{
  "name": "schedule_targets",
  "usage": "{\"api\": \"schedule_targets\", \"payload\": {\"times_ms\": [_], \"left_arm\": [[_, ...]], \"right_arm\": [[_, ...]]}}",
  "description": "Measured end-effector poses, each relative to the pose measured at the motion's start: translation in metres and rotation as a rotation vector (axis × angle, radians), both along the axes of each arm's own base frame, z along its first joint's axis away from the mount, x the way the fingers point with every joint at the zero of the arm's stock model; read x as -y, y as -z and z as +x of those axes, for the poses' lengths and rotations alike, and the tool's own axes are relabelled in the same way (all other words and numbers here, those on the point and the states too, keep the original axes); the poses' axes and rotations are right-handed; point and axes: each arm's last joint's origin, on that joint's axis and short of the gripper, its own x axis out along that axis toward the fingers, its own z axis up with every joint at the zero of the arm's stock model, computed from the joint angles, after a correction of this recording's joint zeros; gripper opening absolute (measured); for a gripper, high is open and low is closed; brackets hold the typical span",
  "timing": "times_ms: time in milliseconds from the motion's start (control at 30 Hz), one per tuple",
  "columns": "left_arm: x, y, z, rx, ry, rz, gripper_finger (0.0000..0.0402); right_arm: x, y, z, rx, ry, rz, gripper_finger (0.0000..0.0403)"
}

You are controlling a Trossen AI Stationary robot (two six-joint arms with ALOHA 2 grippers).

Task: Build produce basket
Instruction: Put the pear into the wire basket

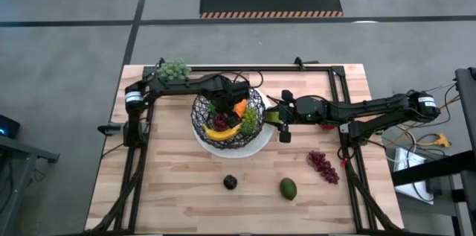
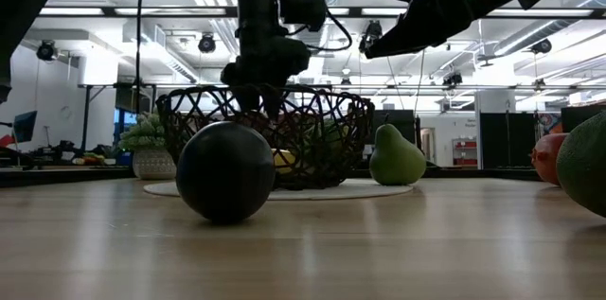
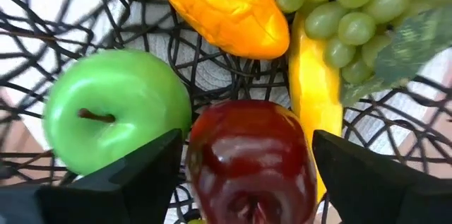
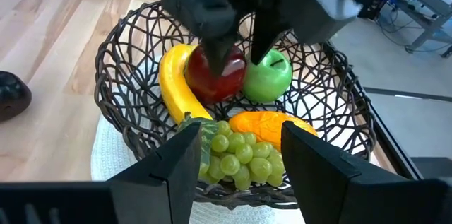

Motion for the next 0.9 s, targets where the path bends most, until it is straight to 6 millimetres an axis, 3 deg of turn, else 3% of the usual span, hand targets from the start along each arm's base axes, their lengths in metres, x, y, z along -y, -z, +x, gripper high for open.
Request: {"api": "schedule_targets", "payload": {"times_ms": [300,567,733,900], "left_arm": [[0.019,-0.046,-0.017,0.107,0.042,0.221,0.0299],[0.098,-0.089,-0.040,0.498,0.233,0.435,0.0299],[0.145,-0.086,-0.061,0.779,0.432,0.498,0.0300],[0.168,-0.063,-0.086,0.961,0.587,0.569,0.0300]], "right_arm": [[0.000,0.000,0.000,0.003,0.007,0.016,0.0183],[-0.001,-0.002,0.001,0.036,0.043,0.102,0.0183],[-0.001,-0.003,0.001,0.064,0.079,0.193,0.0183],[-0.005,-0.003,0.001,0.074,0.101,0.278,0.0183]]}}
